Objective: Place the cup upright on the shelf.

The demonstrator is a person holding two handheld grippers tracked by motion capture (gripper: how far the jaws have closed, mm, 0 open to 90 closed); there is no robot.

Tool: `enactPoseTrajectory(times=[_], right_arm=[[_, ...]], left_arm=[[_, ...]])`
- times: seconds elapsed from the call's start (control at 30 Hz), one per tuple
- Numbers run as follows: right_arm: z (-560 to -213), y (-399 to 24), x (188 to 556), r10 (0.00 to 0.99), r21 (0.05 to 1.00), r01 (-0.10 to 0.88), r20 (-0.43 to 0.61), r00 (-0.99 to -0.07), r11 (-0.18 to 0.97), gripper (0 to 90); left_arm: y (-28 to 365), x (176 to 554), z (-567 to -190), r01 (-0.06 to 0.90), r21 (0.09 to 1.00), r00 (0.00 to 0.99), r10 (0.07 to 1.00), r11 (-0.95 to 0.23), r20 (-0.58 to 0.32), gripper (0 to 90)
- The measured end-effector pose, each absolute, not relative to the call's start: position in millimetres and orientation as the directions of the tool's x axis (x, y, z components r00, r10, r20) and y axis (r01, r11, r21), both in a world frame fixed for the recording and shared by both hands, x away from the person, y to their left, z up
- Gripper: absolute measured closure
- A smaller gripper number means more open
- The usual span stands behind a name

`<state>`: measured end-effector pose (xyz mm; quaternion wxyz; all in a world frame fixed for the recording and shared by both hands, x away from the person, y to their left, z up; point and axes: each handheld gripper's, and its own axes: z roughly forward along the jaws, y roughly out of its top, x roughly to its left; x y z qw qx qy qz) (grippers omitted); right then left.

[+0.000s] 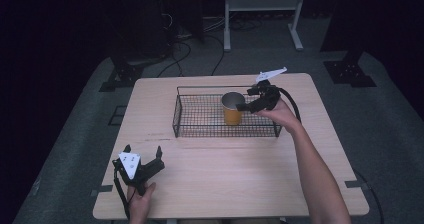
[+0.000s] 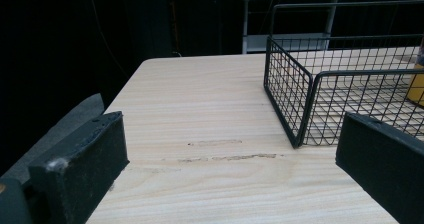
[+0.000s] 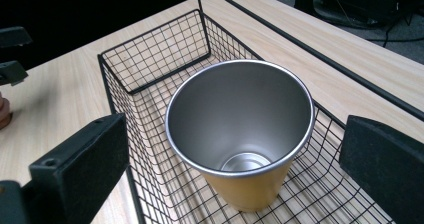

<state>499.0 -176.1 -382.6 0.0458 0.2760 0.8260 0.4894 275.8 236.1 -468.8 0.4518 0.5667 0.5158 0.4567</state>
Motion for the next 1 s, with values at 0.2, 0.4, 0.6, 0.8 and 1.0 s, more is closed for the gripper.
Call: enactPoseTrajectory(times=[0.2, 0.4, 0.6, 0.8, 1.0], right_arm=[[-377, -179, 493, 0.497, 0.834, 0.402, 0.184, -0.848, 0.377, 0.0], [-372, -186, 485, 0.501, 0.845, 0.388, 0.171, -0.848, 0.368, 0.0], [-368, -193, 479, 0.494, 0.85, 0.385, 0.176, -0.851, 0.36, 0.0], [-368, -198, 474, 0.482, 0.845, 0.383, 0.177, -0.858, 0.372, 0.0], [-368, -203, 467, 0.478, 0.851, 0.375, 0.173, -0.861, 0.367, 0.0]], left_arm=[[236, 276, -469, 0.172, 0.983, 0.05, 0.997, -0.063, 0.055, 0.0], [236, 275, -469, 0.17, 0.984, 0.051, 0.997, -0.061, 0.053, 0.0], [236, 276, -469, 0.17, 0.984, 0.052, 0.997, -0.061, 0.053, 0.0], [236, 276, -469, 0.17, 0.983, 0.053, 0.997, -0.061, 0.053, 0.0], [236, 276, -469, 0.17, 0.983, 0.054, 0.997, -0.061, 0.053, 0.0]])
